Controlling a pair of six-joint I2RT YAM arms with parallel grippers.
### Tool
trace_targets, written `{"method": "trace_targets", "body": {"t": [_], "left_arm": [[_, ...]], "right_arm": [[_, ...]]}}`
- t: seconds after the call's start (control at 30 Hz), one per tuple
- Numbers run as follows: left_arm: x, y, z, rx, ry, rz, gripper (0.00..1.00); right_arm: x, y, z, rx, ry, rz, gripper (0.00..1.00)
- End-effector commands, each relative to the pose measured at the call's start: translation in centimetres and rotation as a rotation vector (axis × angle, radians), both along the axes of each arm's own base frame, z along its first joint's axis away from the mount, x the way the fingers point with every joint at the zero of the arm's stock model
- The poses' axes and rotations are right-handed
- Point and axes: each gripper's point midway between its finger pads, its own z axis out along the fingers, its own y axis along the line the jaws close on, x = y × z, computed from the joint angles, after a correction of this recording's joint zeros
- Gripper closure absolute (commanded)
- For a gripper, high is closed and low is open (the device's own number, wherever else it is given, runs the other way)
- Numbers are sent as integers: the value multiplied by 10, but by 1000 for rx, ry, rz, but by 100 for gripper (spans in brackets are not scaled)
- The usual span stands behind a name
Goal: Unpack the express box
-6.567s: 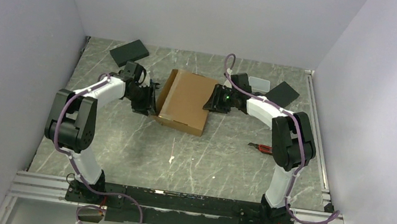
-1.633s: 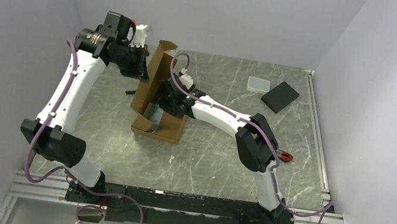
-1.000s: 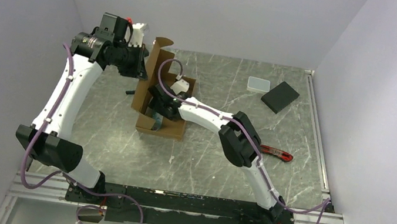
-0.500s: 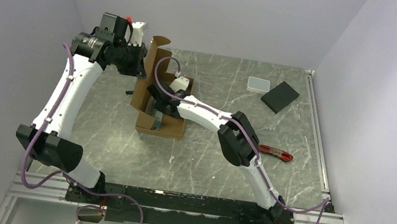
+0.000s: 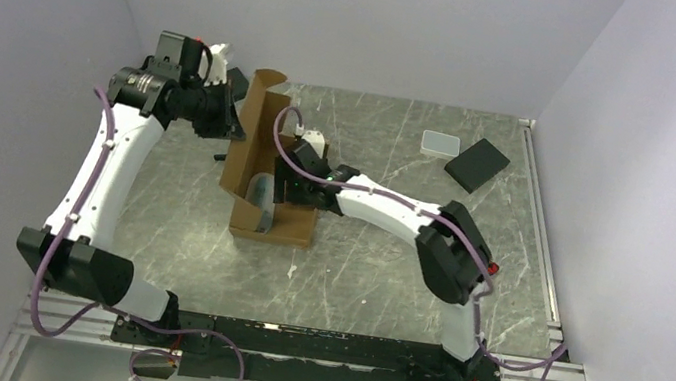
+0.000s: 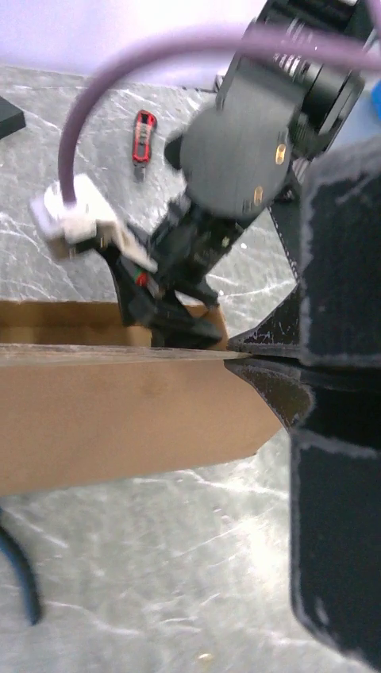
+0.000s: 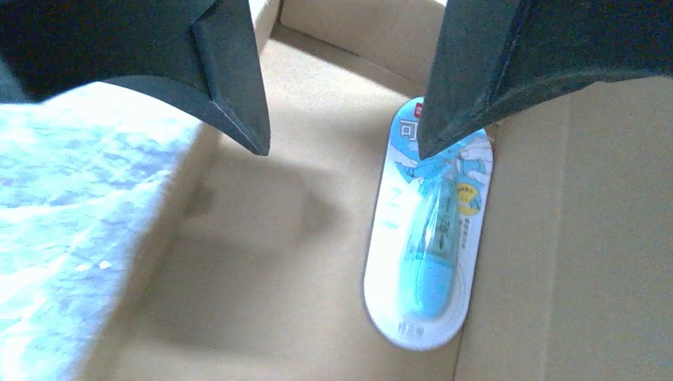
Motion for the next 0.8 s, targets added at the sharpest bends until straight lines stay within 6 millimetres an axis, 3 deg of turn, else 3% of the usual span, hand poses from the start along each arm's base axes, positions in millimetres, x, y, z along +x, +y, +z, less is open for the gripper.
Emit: {"method": "trace_targets", "body": {"t": [0.0,0.1,0.17,0.4,0.57,0.77], "left_arm": [[-19,9,16,-119,32,219,100],[-35,10,13,-178,74,308,100],[-45,6,7,-219,116,325,100],[-69,-6,-4,-335,113,287,100],[-82,4,-15,-302,96,329,100],[-95,17,-19,-268,38,368,100]], "right_arm": [[-10,-4,54,22,-108,205,24],[-27,-5,53,12,-63,288,20],[-39,5,53,63,-43,368,19],[-68,25,46,121,-19,449,15],[-92,32,30,106,-3,525,12],[-106,49,11,99,26,582,10]]}}
